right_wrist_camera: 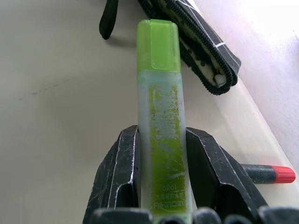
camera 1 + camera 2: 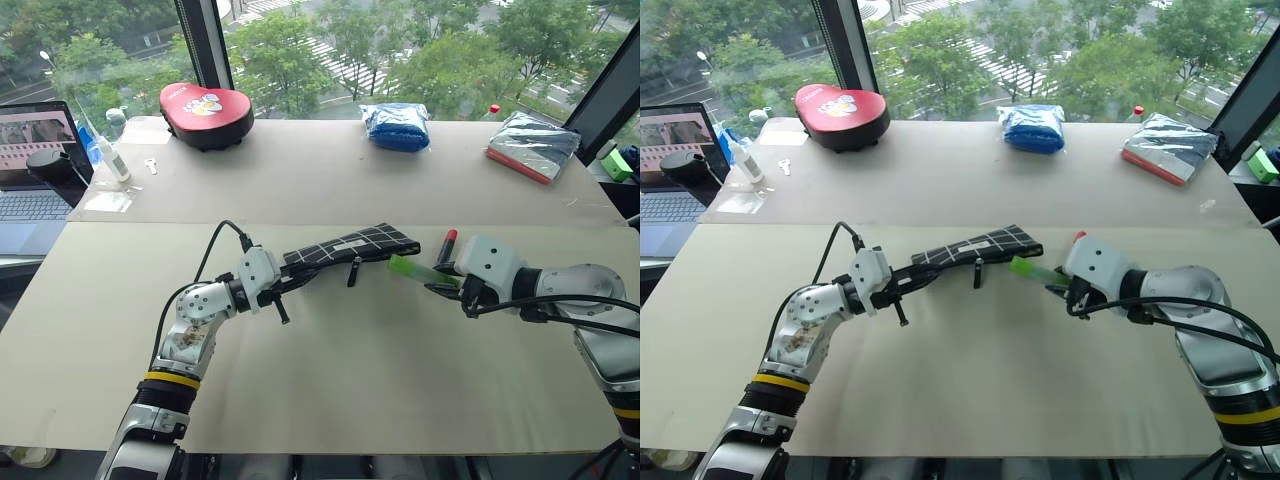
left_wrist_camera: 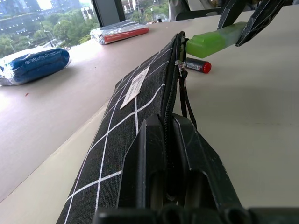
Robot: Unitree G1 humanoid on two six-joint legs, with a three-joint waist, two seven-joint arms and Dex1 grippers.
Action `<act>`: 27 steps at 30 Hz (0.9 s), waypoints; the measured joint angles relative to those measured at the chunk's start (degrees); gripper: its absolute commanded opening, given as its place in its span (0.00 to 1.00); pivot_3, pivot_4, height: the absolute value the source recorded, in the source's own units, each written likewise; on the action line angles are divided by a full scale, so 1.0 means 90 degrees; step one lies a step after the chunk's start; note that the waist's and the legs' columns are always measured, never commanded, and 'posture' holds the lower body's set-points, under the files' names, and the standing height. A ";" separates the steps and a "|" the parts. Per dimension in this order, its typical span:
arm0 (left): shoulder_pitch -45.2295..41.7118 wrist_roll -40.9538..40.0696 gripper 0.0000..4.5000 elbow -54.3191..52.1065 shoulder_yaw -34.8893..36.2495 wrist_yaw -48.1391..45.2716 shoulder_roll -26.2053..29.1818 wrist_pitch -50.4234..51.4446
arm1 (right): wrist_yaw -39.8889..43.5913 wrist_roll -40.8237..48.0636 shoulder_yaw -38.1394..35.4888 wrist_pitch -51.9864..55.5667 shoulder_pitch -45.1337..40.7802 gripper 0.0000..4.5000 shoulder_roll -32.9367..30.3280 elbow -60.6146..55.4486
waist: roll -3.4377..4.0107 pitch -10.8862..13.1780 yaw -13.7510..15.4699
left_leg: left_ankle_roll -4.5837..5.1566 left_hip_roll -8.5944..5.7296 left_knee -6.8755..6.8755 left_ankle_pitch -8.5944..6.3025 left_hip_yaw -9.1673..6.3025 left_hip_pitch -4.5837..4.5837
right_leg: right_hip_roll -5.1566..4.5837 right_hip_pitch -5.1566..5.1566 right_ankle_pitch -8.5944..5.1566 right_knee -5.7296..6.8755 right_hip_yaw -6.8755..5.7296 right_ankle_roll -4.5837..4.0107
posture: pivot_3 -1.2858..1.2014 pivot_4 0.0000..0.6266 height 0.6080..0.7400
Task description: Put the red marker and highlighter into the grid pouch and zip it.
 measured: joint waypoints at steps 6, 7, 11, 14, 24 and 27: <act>0.0000 0.0054 0.00 0.0007 0.0000 -0.0034 0.0000 -0.0010 | -0.0062 0.0107 -0.0015 0.0125 -0.0039 0.22 0.0002 0.0069 | 0.0000 0.0000 0.0001 | 0.0000 0.0000 0.0001 0.0000 0.0000 0.0000 | 0.0000 0.0000 0.0000 0.0000 0.0000 0.0000 | 0.52 0.24 1.00; 0.0000 0.0056 0.00 0.0009 0.0000 -0.0038 0.0000 -0.0013 | -0.0079 0.0071 -0.0014 0.0125 -0.0043 0.22 0.0002 0.0114 | 0.0000 0.0000 0.0002 | 0.0000 0.0000 0.0001 0.0000 0.0000 0.0000 | 0.0000 0.0000 0.0000 0.0000 0.0000 0.0000 | 0.52 0.24 1.00; 0.0001 0.0084 0.00 0.0084 -0.0012 -0.0104 0.0035 -0.0101 | -0.0188 -0.0046 0.0047 0.0126 -0.0239 0.22 0.0020 0.0296 | 0.0000 0.0000 -0.0001 | -0.0001 0.0000 0.0000 0.0001 0.0000 0.0001 | 0.0000 -0.0001 0.0000 0.0001 0.0000 0.0000 | 0.52 0.24 1.00; 0.0001 0.0092 0.00 0.0121 -0.0023 -0.0146 0.0047 -0.0167 | -0.0199 -0.0102 0.0093 0.0126 -0.0335 0.22 0.0023 0.0354 | 0.0000 0.0000 -0.0004 | -0.0001 0.0000 -0.0001 0.0001 0.0000 -0.0001 | 0.0000 -0.0002 0.0000 0.0000 0.0000 0.0000 | 0.52 0.24 1.00; 0.0004 0.0096 0.00 0.0151 -0.0049 -0.0198 0.0066 -0.0241 | -0.0297 -0.0805 0.1015 0.0081 -0.0929 0.22 0.0332 0.0369 | 0.0000 0.0000 -0.0016 | -0.0003 0.0000 0.0000 0.0002 0.0000 -0.0002 | 0.0000 -0.0005 0.0000 0.0001 -0.0001 0.0000 | 0.52 0.24 1.00; 0.0000 0.0096 0.00 0.0164 -0.0059 -0.0211 0.0055 -0.0248 | -0.0391 -0.1048 0.1332 0.0007 -0.1069 0.22 0.0561 0.0366 | 0.0000 0.0000 -0.0016 | -0.0023 -0.0001 0.0000 0.0014 0.0000 -0.0003 | 0.0000 -0.0006 0.0000 0.0000 -0.0001 0.0000 | 0.52 0.24 1.00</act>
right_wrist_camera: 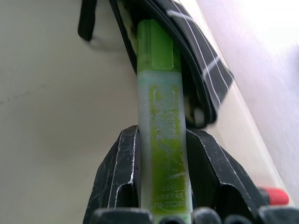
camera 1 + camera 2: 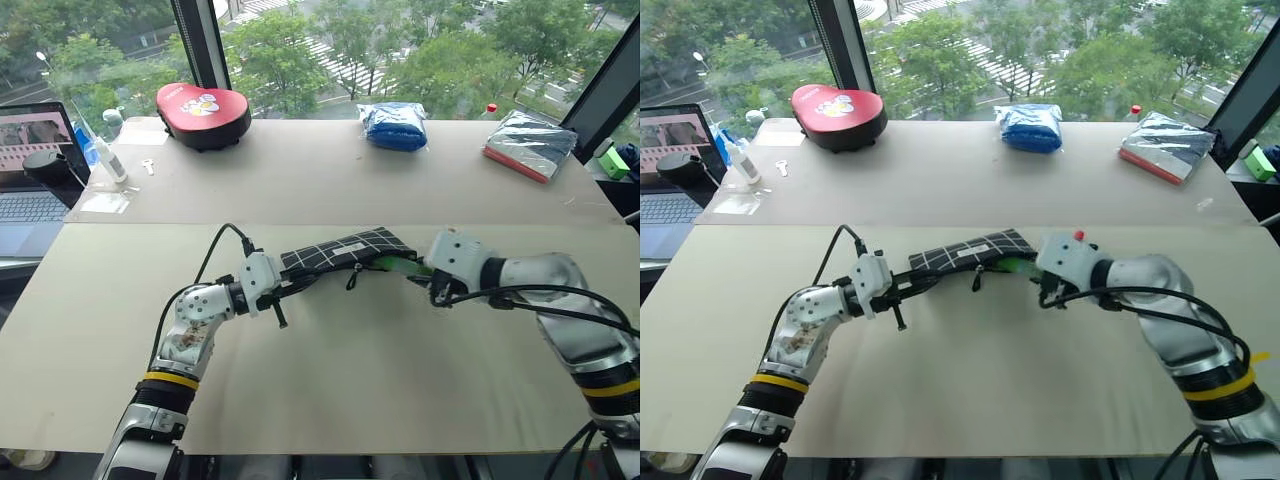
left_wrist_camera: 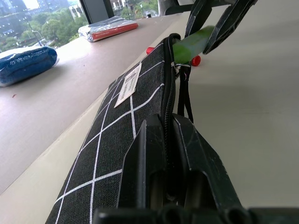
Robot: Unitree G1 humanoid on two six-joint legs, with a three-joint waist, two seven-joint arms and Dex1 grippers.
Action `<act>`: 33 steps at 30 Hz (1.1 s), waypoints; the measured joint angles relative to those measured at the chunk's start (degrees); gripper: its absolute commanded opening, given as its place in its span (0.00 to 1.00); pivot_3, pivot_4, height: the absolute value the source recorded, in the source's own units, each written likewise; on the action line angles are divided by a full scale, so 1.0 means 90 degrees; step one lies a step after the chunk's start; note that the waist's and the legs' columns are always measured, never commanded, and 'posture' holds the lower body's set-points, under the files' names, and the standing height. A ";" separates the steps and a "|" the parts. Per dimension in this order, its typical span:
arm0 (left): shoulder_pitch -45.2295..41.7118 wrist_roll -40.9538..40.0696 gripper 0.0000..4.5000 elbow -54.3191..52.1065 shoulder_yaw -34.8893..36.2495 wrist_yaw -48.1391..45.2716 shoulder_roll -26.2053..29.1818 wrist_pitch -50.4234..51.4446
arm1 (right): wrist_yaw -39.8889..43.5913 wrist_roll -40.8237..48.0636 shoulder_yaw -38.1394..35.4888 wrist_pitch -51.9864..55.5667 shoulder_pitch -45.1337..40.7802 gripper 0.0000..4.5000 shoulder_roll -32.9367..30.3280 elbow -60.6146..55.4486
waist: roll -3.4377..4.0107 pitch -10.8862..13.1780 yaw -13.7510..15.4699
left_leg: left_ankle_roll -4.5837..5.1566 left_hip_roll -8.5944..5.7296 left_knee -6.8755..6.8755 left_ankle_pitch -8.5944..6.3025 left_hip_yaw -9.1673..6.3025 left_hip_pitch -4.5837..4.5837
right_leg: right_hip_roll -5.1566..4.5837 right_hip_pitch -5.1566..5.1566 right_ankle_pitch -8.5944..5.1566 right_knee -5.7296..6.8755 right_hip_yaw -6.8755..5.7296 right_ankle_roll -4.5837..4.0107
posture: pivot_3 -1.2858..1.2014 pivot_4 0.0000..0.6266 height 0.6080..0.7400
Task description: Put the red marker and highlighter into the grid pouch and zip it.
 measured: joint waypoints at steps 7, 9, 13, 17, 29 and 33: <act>-0.0020 -0.0001 0.00 0.0089 0.0000 -0.0018 -0.0006 -0.0003 | -0.0275 -0.0820 0.0670 -0.0290 -0.0435 0.22 0.0487 -0.0009 | 0.0000 0.0000 -0.0002 | -0.0003 -0.0004 0.0001 0.0002 0.0000 -0.0001 | 0.0000 -0.0001 0.0000 0.0001 -0.0001 0.0000 | 0.52 0.24 1.00; -0.0034 -0.0002 0.00 0.0118 0.0005 -0.0026 -0.0010 -0.0003 | -0.0551 -0.1247 0.0950 -0.0598 -0.0567 0.22 0.0768 0.0092 | 0.0000 0.0000 -0.0012 | -0.0010 -0.0008 0.0001 0.0006 0.0000 -0.0002 | 0.0002 -0.0004 0.0000 0.0003 -0.0002 0.0000 | 0.52 0.24 1.00; -0.0069 -0.0004 0.00 0.0123 0.0015 -0.0045 -0.0015 -0.0003 | -0.1120 -0.1832 0.1204 -0.1299 -0.0687 0.22 0.1159 0.0526 | 0.0000 0.0000 -0.0033 | -0.0019 -0.0010 0.0000 0.0011 0.0001 -0.0003 | 0.0002 -0.0006 0.0000 0.0004 -0.0002 0.0000 | 0.52 0.24 1.00; -0.0069 -0.0005 0.00 0.0126 0.0018 -0.0064 -0.0029 -0.0003 | -0.1377 -0.2135 0.1258 -0.1843 -0.0697 0.22 0.1458 0.0723 | 0.0000 0.0000 -0.0038 | -0.0020 -0.0011 0.0001 0.0011 0.0001 -0.0005 | 0.0002 -0.0006 0.0000 0.0003 -0.0002 0.0000 | 0.52 0.24 1.00; -0.0091 -0.0009 0.00 0.0159 -0.0001 -0.0066 -0.0137 -0.0001 | -0.1560 -0.2364 0.1035 -0.3436 -0.0695 0.22 0.1113 0.1455 | 0.0000 0.0000 -0.0088 | -0.0018 -0.0010 -0.0002 0.0010 0.0001 -0.0003 | 0.0002 -0.0005 0.0000 0.0003 -0.0002 0.0000 | 0.52 0.24 1.00; -0.0133 -0.0055 0.00 0.0154 -0.0001 -0.0086 -0.0183 0.0048 | -0.1512 -0.2284 0.0907 -0.4055 -0.0679 0.22 0.0818 0.1593 | 0.0000 0.0000 -0.0093 | -0.0016 -0.0010 -0.0002 0.0010 0.0001 -0.0003 | 0.0002 -0.0004 0.0000 0.0002 -0.0003 0.0000 | 0.52 0.24 1.00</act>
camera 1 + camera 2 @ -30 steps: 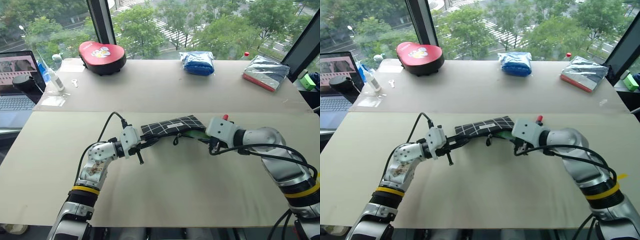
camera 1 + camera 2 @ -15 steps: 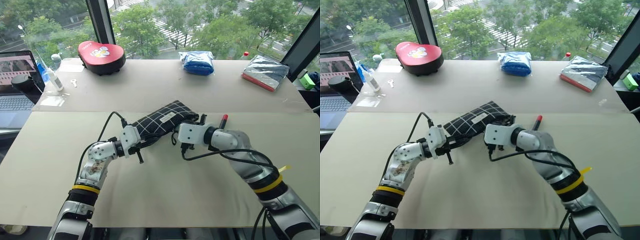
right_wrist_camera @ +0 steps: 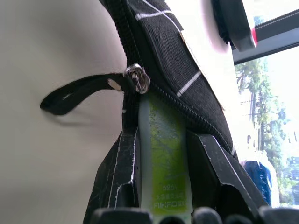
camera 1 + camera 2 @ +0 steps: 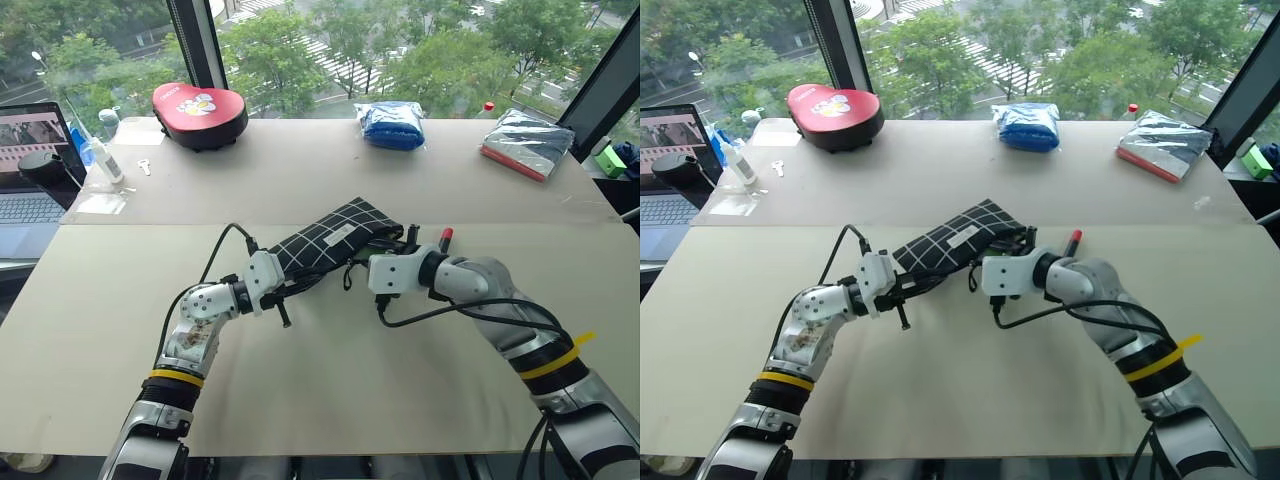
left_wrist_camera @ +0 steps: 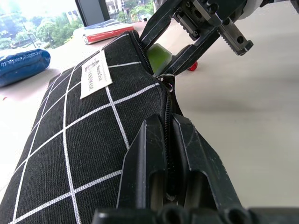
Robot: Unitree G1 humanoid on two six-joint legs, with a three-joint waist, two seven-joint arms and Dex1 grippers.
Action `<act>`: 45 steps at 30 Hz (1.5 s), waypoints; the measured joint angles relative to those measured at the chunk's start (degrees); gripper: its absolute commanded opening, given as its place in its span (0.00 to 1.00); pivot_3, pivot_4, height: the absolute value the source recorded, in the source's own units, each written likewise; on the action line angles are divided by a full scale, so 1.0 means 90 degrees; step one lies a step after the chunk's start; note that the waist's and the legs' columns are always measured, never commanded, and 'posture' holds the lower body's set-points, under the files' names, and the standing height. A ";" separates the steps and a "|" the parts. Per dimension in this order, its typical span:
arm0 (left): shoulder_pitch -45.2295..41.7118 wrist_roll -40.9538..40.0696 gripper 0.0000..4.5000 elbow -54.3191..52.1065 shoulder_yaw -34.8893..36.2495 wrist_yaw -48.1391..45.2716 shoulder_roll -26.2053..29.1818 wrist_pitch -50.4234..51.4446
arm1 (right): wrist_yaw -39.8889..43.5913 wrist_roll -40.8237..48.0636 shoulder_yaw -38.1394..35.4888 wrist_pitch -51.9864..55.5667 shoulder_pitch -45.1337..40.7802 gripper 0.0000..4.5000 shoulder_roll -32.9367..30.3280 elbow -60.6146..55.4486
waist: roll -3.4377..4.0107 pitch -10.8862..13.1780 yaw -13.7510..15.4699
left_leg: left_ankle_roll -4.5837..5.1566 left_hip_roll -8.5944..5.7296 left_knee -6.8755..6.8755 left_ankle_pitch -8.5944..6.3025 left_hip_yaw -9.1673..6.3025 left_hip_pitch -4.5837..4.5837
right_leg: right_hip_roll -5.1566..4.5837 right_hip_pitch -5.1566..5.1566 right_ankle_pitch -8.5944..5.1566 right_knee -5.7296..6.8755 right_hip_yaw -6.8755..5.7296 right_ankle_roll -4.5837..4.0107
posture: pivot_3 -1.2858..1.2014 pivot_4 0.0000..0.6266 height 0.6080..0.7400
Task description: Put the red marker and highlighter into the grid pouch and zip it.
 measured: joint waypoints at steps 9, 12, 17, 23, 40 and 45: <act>-0.0042 -0.0883 0.00 -0.0423 0.0072 -0.0301 -0.0087 0.1115 | 0.0200 0.0182 -0.0288 -0.1234 0.0170 0.22 -0.0500 0.0219 | 0.0000 0.0000 -0.0050 | 0.0006 0.0005 0.0000 -0.0004 0.0002 0.0003 | 0.0003 0.0001 0.0000 0.0002 0.0002 0.0000 | 0.52 0.24 1.00; -0.0032 -0.0992 0.00 -0.0542 0.0071 -0.0449 -0.0033 0.1405 | 0.0223 0.0184 -0.0313 -0.1400 0.0170 0.22 -0.0524 0.0291 | 0.0000 0.0000 -0.0050 | 0.0005 0.0005 0.0000 -0.0003 0.0002 0.0003 | 0.0003 0.0001 0.0000 0.0001 0.0002 0.0000 | 0.52 0.24 1.00; -0.0020 -0.1002 0.00 -0.0607 0.0074 -0.0499 -0.0021 0.1485 | 0.0416 0.0314 -0.0426 -0.1454 0.0233 0.50 -0.0523 0.0285 | 0.0000 0.0000 -0.0038 | 0.0006 0.0006 0.0000 -0.0003 0.0003 0.0002 | 0.0003 0.0003 0.0000 -0.0001 0.0003 0.0000 | 0.52 0.24 1.00; 0.0007 -0.0989 0.00 -0.0608 0.0077 -0.0483 -0.0030 0.1479 | 0.0835 0.0933 -0.0606 -0.0585 0.0322 0.72 -0.0334 0.0026 | 0.0000 0.0000 -0.0036 | 0.0008 0.0008 0.0002 -0.0005 0.0002 0.0003 | 0.0003 0.0005 0.0000 -0.0001 0.0006 0.0000 | 0.52 0.24 1.00; -0.0060 -0.0471 0.00 -0.0328 0.0148 0.0033 0.0008 0.0977 | 0.0954 0.7712 -0.4336 0.5985 0.0613 0.72 -0.0904 -0.1470 | -0.0001 0.0001 0.0095 | 0.0047 0.0019 0.0004 -0.0028 -0.0004 0.0002 | -0.0006 0.0005 0.0003 0.0003 0.0010 -0.0004 | 0.52 0.24 1.00; -0.0061 -0.0461 0.00 -0.0310 0.0150 0.0059 0.0011 0.0940 | -0.0741 0.6260 -0.3601 0.6054 0.0517 0.72 -0.0512 -0.0972 | -0.0001 0.0000 0.0102 | 0.0037 0.0012 0.0006 -0.0022 0.0000 -0.0005 | -0.0006 -0.0003 0.0004 0.0009 0.0011 -0.0004 | 0.52 0.24 1.00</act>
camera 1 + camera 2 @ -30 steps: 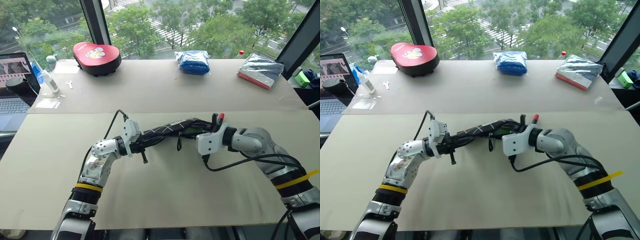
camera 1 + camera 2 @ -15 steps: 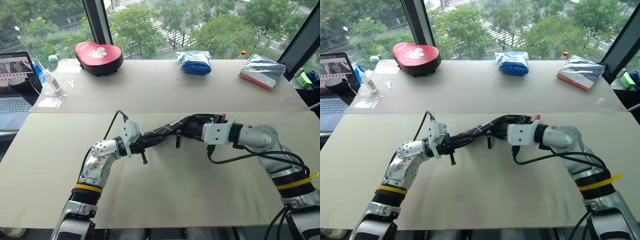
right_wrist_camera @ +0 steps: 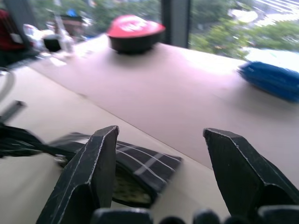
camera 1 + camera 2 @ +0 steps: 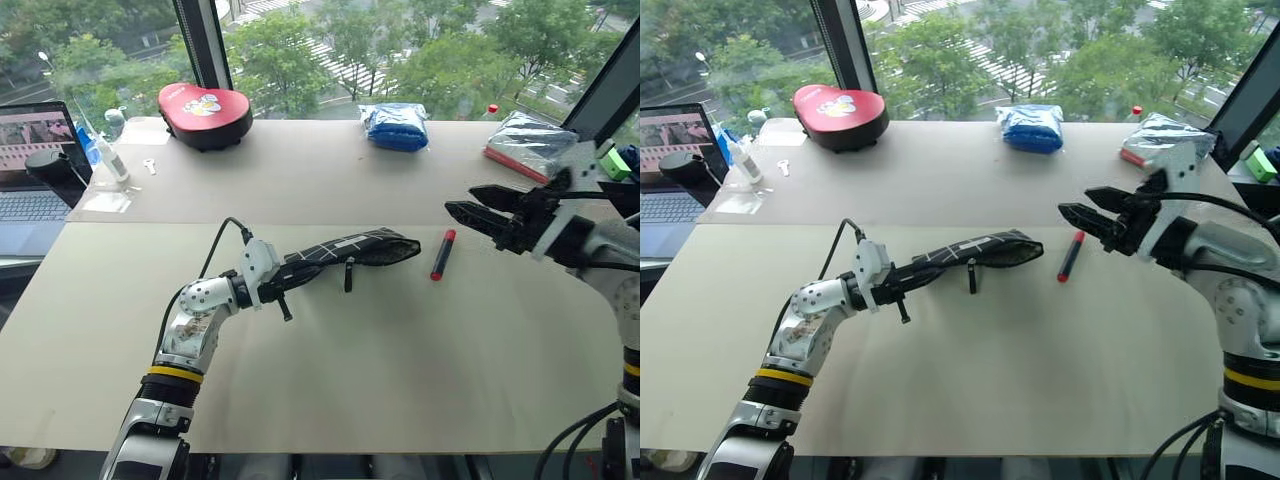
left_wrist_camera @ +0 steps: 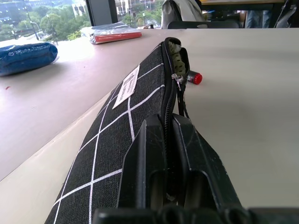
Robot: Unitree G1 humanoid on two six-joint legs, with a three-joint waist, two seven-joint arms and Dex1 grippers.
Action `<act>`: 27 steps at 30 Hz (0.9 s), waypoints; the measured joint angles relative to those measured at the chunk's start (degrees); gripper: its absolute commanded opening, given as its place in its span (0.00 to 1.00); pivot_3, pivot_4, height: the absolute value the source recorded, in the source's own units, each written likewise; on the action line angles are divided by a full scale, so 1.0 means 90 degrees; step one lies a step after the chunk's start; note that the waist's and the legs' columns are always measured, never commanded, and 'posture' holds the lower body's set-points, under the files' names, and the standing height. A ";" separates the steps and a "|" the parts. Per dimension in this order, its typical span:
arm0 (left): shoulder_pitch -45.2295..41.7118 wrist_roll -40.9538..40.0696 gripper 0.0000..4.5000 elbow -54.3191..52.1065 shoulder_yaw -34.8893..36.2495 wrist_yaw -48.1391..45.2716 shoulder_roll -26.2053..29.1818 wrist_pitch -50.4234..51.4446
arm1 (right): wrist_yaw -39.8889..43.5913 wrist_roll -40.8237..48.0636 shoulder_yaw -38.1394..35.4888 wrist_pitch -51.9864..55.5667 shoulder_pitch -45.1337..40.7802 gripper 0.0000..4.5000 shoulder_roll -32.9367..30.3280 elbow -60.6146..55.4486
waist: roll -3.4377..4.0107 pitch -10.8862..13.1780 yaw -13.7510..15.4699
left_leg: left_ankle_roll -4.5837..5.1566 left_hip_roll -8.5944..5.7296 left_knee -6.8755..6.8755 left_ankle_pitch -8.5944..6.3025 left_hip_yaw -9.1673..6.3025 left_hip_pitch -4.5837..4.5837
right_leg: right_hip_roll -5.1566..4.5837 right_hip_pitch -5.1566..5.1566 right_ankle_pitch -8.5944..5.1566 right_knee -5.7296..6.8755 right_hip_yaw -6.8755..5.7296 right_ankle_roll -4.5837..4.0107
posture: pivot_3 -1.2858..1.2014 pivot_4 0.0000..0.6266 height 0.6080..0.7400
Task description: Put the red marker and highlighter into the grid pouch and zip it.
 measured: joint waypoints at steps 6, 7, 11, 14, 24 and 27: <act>0.0002 0.0005 0.00 0.0006 -0.0002 0.0057 -0.0012 -0.0015 | -0.1417 -0.0762 0.0548 0.0922 -0.0037 0.72 0.0749 0.0064 | 0.0001 0.0000 -0.0002 | -0.0022 -0.0004 0.0000 0.0014 0.0000 -0.0016 | -0.0005 -0.0011 0.0002 -0.0002 0.0002 0.0002 | 0.52 0.24 1.00; 0.0007 0.0005 0.00 0.0006 0.0000 0.0080 -0.0008 -0.0017 | -0.1658 -0.0844 0.0541 0.1143 -0.0115 0.72 0.0895 0.0080 | 0.0000 0.0000 -0.0004 | -0.0016 -0.0003 0.0001 0.0010 0.0000 -0.0015 | -0.0004 -0.0009 0.0003 -0.0004 0.0001 0.0002 | 0.52 0.24 1.00; 0.0022 0.0005 0.00 0.0006 -0.0006 0.0099 -0.0027 -0.0017 | -0.2130 -0.1003 0.0466 0.1600 -0.0255 0.72 0.1192 0.0117 | 0.0001 0.0000 -0.0001 | 0.0002 -0.0005 0.0000 0.0000 -0.0003 -0.0014 | -0.0004 -0.0008 0.0003 -0.0003 -0.0003 0.0003 | 0.52 0.24 1.00; 0.0104 0.0004 0.00 0.0004 -0.0008 0.0104 -0.0029 -0.0018 | -0.2338 -0.1094 0.0376 0.1835 -0.0251 0.72 0.1394 0.0123 | 0.0001 -0.0001 -0.0012 | 0.0002 -0.0005 0.0000 0.0001 -0.0002 -0.0012 | -0.0002 -0.0005 0.0003 -0.0002 -0.0003 0.0003 | 0.52 0.24 1.00; 0.0150 0.0004 0.00 -0.0005 -0.0015 0.0143 -0.0044 -0.0017 | -0.2753 -0.1562 0.0358 0.1863 -0.0141 0.72 0.1924 0.0429 | 0.0002 -0.0001 -0.0079 | 0.0002 -0.0006 -0.0002 0.0001 -0.0001 -0.0009 | 0.0001 -0.0004 0.0003 -0.0001 -0.0004 0.0003 | 0.52 0.24 1.00; 0.0162 0.0004 0.00 -0.0027 -0.0020 0.0169 -0.0058 -0.0017 | -0.2774 -0.1723 0.0393 0.1664 -0.0061 0.72 0.2016 0.0505 | 0.0002 -0.0001 -0.0077 | 0.0002 -0.0006 -0.0001 0.0001 -0.0002 -0.0006 | 0.0001 0.0002 0.0003 -0.0001 -0.0005 0.0003 | 0.52 0.24 1.00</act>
